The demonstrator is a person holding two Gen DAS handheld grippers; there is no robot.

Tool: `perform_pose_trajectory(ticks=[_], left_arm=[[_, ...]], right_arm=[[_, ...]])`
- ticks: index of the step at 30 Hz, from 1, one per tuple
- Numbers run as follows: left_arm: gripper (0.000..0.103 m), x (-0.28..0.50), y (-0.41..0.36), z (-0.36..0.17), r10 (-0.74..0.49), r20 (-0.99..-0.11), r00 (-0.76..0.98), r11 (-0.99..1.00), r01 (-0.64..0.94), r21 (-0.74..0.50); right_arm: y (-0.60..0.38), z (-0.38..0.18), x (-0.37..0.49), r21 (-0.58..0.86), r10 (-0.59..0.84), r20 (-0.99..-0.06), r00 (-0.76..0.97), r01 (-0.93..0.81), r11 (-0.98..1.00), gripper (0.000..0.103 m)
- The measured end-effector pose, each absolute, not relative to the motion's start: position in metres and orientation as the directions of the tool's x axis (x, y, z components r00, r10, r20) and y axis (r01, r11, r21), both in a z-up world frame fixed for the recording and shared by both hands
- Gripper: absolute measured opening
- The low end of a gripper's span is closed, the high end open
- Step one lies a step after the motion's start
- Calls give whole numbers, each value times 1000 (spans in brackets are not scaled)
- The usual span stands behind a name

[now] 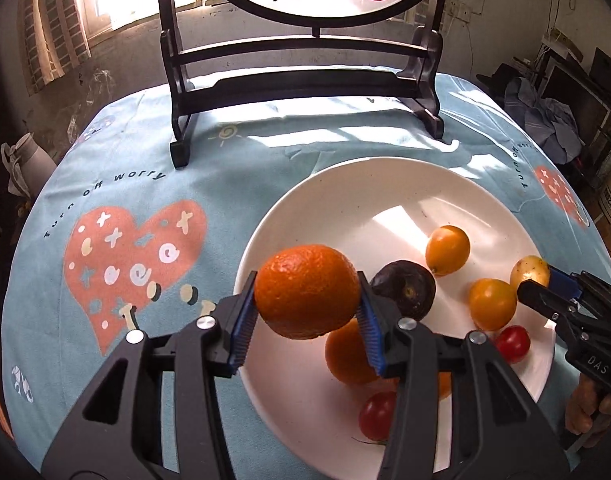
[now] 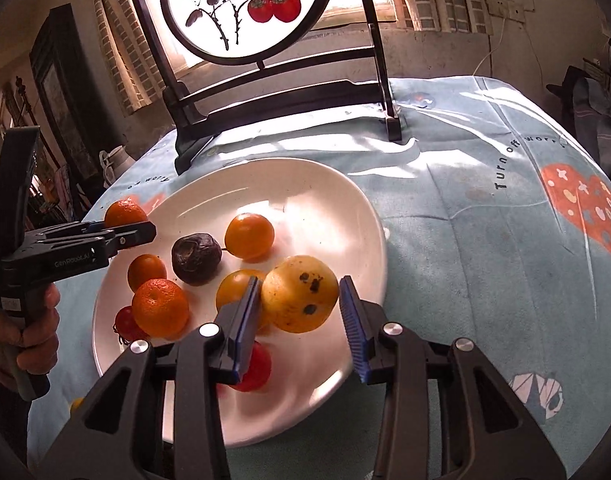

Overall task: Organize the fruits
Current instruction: 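Carry both fruits over the white plate and open both tools to release, then grasp a dark brown fruit with the right tool while the left tool grasps an orange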

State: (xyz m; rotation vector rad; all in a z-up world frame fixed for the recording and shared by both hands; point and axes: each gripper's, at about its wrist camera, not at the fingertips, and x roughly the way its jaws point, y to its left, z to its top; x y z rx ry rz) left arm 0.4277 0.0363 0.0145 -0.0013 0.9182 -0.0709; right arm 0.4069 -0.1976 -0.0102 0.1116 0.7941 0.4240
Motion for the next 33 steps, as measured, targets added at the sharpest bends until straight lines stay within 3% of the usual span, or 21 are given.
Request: perform_pose_trajectory(ticks=[2, 12, 18, 24, 33], left_arm=[[79, 415, 38, 25, -52, -754, 655, 998, 48, -27], [95, 295, 49, 58, -58, -663, 746, 998, 42, -41], [97, 236, 55, 22, -82, -661, 746, 996, 40, -79], [98, 232, 50, 9, -44, -708, 705, 999, 20, -41], [98, 234, 53, 6, -23, -721, 693, 999, -4, -36]], right_arm=[[-200, -2, 401, 264, 422, -649, 632, -334, 905, 45], [-196, 12, 332, 316, 528, -627, 572, -433, 844, 46], [-171, -2, 284, 277, 560, -669, 488, -536, 798, 46], [-146, -5, 249, 134, 520, -700, 490, -625, 769, 46], [-132, -21, 241, 101, 489, -761, 425, -668, 737, 47]])
